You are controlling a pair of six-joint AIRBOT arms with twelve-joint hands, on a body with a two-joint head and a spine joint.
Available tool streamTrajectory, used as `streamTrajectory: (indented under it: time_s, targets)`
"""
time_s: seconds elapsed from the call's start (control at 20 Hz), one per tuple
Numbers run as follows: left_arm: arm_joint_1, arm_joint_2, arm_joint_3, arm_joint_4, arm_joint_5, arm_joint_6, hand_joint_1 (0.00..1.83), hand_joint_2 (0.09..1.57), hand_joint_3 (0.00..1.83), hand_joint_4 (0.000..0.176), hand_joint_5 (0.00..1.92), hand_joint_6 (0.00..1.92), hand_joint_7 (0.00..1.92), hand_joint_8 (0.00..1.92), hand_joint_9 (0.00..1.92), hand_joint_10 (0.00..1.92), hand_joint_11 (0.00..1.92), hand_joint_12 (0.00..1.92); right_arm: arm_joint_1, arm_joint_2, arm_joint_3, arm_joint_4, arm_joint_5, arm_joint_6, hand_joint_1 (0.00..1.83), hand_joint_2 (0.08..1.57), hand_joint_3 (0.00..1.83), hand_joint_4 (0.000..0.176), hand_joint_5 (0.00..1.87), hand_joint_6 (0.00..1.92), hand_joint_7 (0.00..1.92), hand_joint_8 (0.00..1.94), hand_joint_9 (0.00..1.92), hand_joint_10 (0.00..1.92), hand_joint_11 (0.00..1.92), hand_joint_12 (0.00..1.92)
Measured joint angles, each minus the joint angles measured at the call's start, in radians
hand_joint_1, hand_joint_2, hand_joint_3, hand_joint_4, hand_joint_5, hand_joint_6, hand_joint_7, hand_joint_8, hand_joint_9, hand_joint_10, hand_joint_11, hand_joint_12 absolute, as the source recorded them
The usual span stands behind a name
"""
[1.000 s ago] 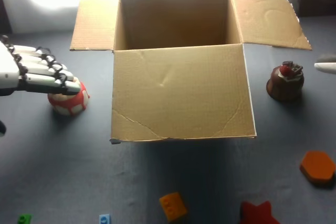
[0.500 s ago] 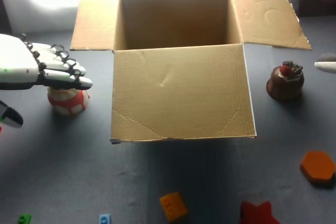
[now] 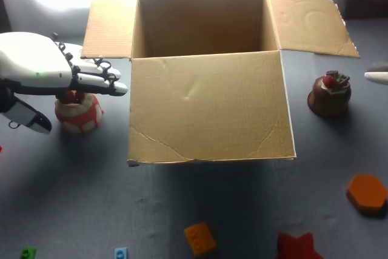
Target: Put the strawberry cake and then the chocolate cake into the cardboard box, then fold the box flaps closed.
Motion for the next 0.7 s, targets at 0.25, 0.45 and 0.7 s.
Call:
streamTrajectory:
  time_s: [0.25,0.45,0.7]
  targets:
    - [0.007,-0.041,0.052,-0.002,0.0,0.0,1.14,1.06,0.01,0.078,0.02,0.0,0.0,0.0,0.07,0.0,0.0,0.38,0.0,0.0,0.0,0.0,0.0,0.0,1.16,1.07,0.01,0.038,0.0,0.0,0.08,0.0,0.08,0.01,0.0,0.55]
    - [0.018,-0.06,0.084,0.005,0.0,0.0,1.19,1.05,0.0,0.071,0.05,0.01,0.01,0.0,0.09,0.0,0.0,0.44,0.0,-0.001,0.0,0.0,0.0,-0.001,1.2,1.05,0.0,0.035,0.0,0.0,0.05,0.0,0.08,0.0,0.0,0.52]
    - [0.024,-0.068,0.099,0.0,0.003,0.0,1.19,1.05,0.0,0.085,0.21,0.02,0.22,0.01,0.31,0.02,0.0,0.95,0.0,-0.001,0.0,0.0,0.0,-0.002,1.16,1.06,0.0,0.042,0.0,0.0,0.02,0.0,0.06,0.0,0.0,0.4]
